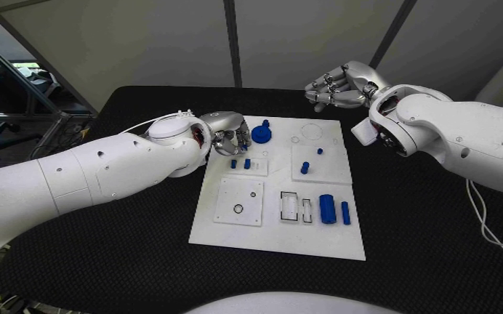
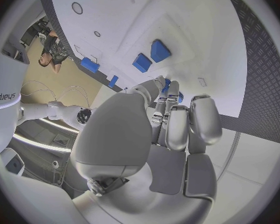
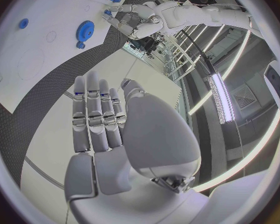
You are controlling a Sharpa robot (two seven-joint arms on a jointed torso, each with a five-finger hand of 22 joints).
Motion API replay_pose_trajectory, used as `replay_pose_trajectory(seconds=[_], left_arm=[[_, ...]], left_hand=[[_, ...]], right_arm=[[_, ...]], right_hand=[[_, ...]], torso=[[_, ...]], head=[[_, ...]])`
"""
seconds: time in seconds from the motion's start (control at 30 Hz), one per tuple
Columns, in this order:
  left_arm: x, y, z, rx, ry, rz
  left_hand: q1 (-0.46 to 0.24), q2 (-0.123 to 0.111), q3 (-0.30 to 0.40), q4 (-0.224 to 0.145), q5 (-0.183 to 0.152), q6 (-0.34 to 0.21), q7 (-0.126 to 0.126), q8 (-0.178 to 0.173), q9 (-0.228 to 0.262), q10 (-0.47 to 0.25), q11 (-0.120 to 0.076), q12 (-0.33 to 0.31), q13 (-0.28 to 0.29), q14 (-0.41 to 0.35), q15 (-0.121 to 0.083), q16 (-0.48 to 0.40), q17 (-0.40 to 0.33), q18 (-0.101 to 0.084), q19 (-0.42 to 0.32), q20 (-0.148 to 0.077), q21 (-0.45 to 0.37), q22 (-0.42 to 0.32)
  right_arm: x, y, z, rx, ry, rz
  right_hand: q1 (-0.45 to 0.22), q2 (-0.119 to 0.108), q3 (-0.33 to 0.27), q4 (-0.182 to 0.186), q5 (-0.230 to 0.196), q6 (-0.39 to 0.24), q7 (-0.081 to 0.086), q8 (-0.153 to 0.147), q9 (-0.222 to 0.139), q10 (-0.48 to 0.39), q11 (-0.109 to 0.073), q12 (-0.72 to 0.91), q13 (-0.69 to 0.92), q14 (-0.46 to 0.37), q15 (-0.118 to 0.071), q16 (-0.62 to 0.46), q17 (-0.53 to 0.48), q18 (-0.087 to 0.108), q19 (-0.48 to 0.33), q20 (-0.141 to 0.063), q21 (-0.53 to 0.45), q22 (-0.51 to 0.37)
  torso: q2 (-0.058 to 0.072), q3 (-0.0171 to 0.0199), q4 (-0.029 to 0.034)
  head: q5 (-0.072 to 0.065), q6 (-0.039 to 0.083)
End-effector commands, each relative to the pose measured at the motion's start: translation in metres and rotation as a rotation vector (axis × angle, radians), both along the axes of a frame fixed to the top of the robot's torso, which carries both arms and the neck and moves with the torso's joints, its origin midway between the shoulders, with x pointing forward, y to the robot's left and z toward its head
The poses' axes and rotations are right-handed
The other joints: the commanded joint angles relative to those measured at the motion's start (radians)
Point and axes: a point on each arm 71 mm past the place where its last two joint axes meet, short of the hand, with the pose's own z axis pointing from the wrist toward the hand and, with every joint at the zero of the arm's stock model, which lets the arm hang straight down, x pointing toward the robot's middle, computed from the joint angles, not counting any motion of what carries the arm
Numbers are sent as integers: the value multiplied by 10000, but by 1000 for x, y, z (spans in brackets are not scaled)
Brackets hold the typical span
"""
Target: Assemble the parts on the task board
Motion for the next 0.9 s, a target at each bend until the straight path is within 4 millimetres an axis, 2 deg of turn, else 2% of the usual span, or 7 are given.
replay_pose_trajectory(seconds=[0.03,0.27,0.33,0.8,0.9], left_arm=[[1,0,-1,142,183,114],[2,0,-3,249,299,188],[2,-1,-3,287,353,184],[2,-1,-5,434,504,269],[2,-1,-5,431,498,271]], left_hand=[[-145,-6,29,-13,-14,75,5,-71,-13,77,-2,-40,15,79,22,68,-5,-1190,26,40,48,488],[-167,-14,24,-9,-17,77,4,-77,-13,82,-3,-49,19,77,22,66,-14,-1191,27,41,48,490],[-171,-13,24,-9,-18,80,1,-78,-13,86,-5,-50,20,77,22,65,-18,-1191,28,42,49,491],[-184,-14,27,-16,-19,83,-13,-89,-14,102,-14,-60,30,69,18,56,-47,-1194,37,41,67,505],[-281,-78,13,-20,-21,-65,28,-217,-57,44,17,-162,35,72,37,72,-33,-1194,39,48,55,506]], right_arm=[[0,1,2,31,-63,97],[0,1,2,29,-56,104],[0,1,1,26,-48,114],[0,2,1,24,-40,126],[0,2,1,24,-40,122]], right_hand=[[82,-56,55,-3,45,-8,7,50,10,-22,-22,-14,-11,18,0,-62,-16,41,6,54,-57,-16],[66,-75,96,5,70,-7,8,57,11,-14,-22,-10,-23,29,0,-70,-18,40,17,52,-65,-20],[66,-75,96,5,70,-7,8,57,11,-14,-22,-10,-23,29,0,-70,-18,40,17,52,-65,-20],[66,-75,96,5,70,-7,8,57,11,-14,-22,-10,-23,29,0,-70,-18,40,17,52,-65,-20],[53,-83,108,12,74,-7,9,58,11,-11,-21,-10,-28,33,1,-72,-19,39,20,52,-68,-21]], torso=[[-3,1,3],[0,-1,-2],[-6,-3,-1],[-1,-2,9],[1,-1,5]], head=[[1,-5],[-13,-7],[-53,5],[-19,-23],[-10,-28]])
